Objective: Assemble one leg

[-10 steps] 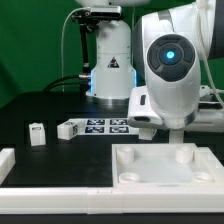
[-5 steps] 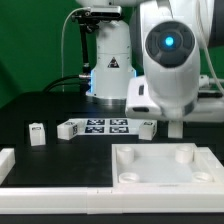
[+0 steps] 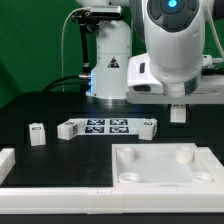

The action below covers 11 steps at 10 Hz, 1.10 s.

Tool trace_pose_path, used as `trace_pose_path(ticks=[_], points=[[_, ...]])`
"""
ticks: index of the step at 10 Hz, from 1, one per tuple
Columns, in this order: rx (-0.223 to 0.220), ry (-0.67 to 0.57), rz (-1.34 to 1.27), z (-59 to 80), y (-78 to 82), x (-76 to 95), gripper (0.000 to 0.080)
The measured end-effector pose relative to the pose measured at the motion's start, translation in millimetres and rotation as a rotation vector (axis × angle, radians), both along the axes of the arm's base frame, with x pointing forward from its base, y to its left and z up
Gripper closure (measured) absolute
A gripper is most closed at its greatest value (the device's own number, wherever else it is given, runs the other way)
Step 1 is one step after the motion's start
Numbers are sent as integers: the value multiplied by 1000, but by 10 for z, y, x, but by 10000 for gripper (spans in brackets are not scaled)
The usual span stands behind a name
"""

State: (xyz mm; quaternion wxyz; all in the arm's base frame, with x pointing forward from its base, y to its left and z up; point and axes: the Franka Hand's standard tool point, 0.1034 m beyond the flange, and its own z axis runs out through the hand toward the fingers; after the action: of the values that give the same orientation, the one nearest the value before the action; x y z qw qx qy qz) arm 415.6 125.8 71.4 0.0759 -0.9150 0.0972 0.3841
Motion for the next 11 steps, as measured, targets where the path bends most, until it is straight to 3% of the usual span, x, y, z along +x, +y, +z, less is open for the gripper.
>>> trace_pose_path(ticks=[1,4,8,10,11], points=[[-14,-99,-13,-37,15,108,511],[-50,-420,-3,-104,-31,204,511],[-73,-751,149,203,-51,664,509],[-78,-951,149,395,54,780,509],[-74,-1008,143,351,60,732,509]])
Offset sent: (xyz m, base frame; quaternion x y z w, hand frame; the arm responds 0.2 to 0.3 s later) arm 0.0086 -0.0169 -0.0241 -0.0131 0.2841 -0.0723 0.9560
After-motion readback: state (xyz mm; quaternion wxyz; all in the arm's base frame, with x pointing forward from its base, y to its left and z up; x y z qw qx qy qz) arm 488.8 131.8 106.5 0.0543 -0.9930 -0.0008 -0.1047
